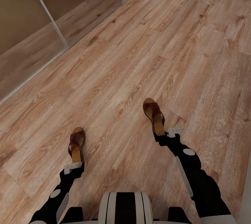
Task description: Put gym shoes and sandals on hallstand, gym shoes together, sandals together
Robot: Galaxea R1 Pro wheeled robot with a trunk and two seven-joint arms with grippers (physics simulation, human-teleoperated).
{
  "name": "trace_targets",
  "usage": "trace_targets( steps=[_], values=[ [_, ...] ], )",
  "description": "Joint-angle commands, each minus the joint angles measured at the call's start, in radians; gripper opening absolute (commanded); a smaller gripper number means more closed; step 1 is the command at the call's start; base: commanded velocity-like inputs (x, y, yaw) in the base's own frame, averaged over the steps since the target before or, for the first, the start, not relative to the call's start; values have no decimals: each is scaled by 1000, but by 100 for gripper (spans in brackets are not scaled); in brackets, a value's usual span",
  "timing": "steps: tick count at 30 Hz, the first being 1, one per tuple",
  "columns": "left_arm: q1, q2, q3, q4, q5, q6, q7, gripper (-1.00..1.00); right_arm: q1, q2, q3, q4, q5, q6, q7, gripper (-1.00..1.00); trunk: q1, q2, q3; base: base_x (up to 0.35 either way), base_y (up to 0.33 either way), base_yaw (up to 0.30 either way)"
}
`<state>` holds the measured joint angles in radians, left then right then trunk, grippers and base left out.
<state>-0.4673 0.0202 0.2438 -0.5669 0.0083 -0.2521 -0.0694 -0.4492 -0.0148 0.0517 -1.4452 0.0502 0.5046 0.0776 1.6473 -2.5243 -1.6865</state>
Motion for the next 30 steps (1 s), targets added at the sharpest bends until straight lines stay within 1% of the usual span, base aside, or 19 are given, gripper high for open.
trace_targets(
  steps=[1,8,14,28,29,30],
  values=[
    [-1,-1,5,0,1,-3,-7,100,-1,-1,0,-1,2,6,2,-100,0,0,0,45,0,-55],
    [-1,-2,4,-4,1,-3,-7,100,0,-1,0,-1,2,6,2,-100,0,0,0,16,0,-140],
    [-1,-6,3,-5,0,-3,-7,100,0,-1,0,-1,2,6,2,-100,0,0,0,1,0,-19],
    [-1,0,5,-7,1,-3,-7,100,0,-1,0,-1,2,6,2,-100,0,0,0,0,0,-1],
    [-1,1,5,-7,1,-3,-7,-100,0,-1,0,-1,2,6,2,-100,0,0,0,0,0,0],
    [-1,1,5,-7,1,-2,-7,-100,0,-1,0,-1,2,6,2,-100,0,0,0,0,0,0]
  ],
)
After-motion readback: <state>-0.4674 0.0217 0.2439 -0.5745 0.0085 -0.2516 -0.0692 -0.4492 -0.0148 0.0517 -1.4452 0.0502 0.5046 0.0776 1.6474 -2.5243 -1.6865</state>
